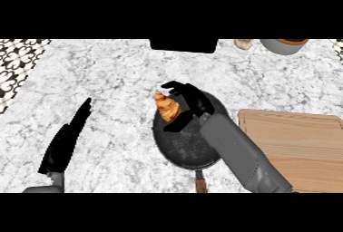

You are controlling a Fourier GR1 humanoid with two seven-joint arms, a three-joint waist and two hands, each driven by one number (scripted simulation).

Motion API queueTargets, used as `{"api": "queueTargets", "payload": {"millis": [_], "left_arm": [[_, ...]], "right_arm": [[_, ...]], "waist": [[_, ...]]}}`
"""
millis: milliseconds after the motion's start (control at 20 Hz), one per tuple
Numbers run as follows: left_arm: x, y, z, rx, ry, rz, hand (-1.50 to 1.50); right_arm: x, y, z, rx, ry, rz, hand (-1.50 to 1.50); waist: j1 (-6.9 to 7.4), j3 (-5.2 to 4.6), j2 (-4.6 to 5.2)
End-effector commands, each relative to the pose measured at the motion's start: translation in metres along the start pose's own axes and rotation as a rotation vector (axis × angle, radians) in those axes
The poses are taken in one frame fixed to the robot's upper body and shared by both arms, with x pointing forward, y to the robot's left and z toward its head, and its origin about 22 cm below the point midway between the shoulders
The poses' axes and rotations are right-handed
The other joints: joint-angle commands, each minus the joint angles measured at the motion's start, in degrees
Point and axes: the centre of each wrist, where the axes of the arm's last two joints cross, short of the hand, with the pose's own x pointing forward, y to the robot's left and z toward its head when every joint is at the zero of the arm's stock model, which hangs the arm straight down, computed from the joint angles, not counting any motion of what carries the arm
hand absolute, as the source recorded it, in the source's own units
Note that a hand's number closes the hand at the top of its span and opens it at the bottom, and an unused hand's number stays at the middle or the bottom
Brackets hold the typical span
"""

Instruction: Pick the croissant from the cutting board and place it in the pan

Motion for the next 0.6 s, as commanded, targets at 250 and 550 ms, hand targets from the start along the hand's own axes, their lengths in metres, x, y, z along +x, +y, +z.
{"api": "queueTargets", "payload": {"millis": [250, 550], "left_arm": [[-0.005, 0.016, -0.004, 0.018, -0.005, -0.001, 0.00], [0.003, 0.004, 0.015, 0.059, 0.005, 0.011, 0.00]], "right_arm": [[0.004, -0.017, -0.009, -0.345, -0.053, -0.262, -1.50], [-0.021, -0.072, -0.009, -0.497, -0.008, -0.393, -1.50]], "waist": [[-1.08, -0.05, 0.05], [-3.49, -0.03, -0.58]]}}
